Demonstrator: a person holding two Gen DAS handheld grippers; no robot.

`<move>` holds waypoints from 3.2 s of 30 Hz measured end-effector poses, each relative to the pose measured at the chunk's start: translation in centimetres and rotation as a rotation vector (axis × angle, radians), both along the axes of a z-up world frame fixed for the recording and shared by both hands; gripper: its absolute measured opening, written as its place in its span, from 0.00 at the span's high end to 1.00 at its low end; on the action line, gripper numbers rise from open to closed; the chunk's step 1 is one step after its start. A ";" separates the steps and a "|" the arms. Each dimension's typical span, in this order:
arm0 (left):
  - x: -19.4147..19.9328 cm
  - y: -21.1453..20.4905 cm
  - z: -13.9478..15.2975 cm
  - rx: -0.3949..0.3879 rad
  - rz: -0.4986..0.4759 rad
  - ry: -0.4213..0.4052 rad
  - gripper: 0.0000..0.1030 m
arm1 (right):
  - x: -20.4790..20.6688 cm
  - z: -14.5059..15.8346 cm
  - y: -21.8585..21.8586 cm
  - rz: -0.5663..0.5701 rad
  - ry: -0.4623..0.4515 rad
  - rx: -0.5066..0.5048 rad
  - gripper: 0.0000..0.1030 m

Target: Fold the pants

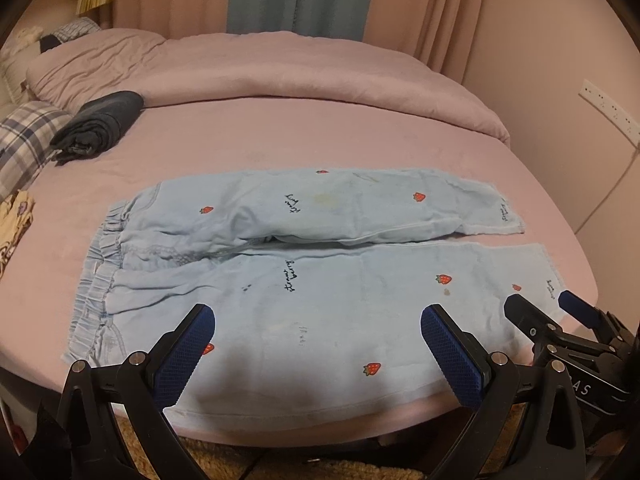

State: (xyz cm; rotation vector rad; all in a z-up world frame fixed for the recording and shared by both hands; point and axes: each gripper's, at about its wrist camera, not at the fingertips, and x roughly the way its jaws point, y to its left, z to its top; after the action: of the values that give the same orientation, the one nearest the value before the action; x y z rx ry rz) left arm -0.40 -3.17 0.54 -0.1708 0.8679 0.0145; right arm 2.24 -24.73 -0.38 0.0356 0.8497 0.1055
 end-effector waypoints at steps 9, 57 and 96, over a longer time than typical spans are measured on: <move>-0.1 0.3 0.1 -0.004 0.011 -0.003 0.00 | -0.3 0.3 -0.2 0.013 -0.006 0.008 0.01; -0.8 6.7 -2.0 -0.081 0.184 0.062 0.00 | 2.1 -1.4 1.1 0.069 0.072 0.037 0.14; -3.2 22.9 -10.8 -0.192 0.632 0.232 0.30 | 5.7 -6.9 -24.6 -0.599 0.189 0.103 0.13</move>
State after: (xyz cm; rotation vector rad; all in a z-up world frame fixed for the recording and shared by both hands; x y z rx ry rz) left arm -3.57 19.69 -10.25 -0.6279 1.0164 0.5517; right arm 7.94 -49.35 -7.33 0.3982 0.9894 -0.4233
